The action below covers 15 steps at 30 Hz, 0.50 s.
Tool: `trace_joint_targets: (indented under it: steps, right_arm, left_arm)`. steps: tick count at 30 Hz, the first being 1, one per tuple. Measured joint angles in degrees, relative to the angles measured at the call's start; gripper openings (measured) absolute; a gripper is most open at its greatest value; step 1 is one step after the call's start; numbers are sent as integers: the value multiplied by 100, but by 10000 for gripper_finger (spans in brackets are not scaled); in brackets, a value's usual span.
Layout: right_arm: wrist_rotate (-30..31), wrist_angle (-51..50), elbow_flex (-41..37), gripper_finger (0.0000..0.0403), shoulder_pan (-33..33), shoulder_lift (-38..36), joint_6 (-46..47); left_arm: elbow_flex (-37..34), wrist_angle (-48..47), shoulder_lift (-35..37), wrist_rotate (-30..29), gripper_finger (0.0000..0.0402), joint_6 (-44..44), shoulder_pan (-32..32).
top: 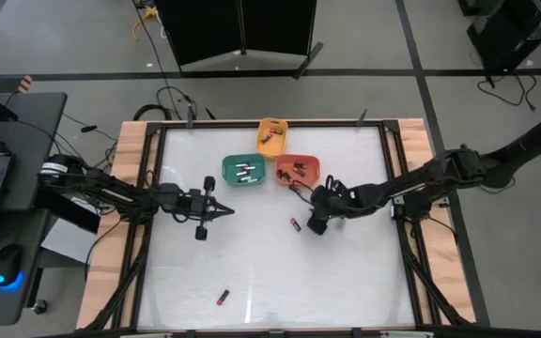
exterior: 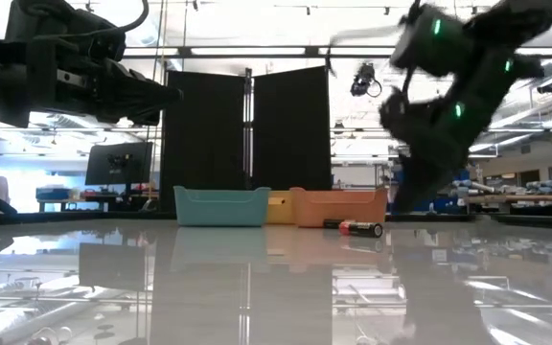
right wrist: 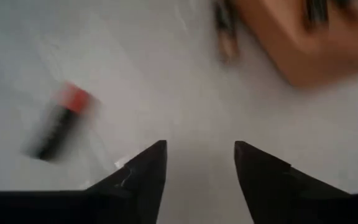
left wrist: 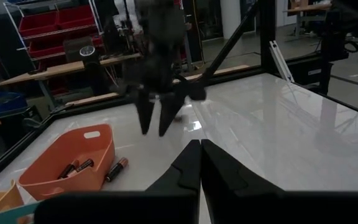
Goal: Sort batteries
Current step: Put the brown battery into the orange bin
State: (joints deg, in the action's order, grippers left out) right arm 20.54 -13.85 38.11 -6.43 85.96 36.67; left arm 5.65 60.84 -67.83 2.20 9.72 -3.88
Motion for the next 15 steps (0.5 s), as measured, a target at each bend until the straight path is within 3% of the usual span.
trace_joint_targets:
  steps: [6, 9, 15]
  right_arm:
    - [543, 75, 666, 141, 6, -98, 271]
    - [581, -88, 978, 113, 69, -73, -74]
    - [354, -2285, 1614, 97, -232, -114, 533]
  left_arm:
    - [0, 1, 0, 0, 17, -31, 0]
    - [0, 2, 0, 0, 17, -96, 0]
    - [0, -20, 0, 0, 17, -98, 0]
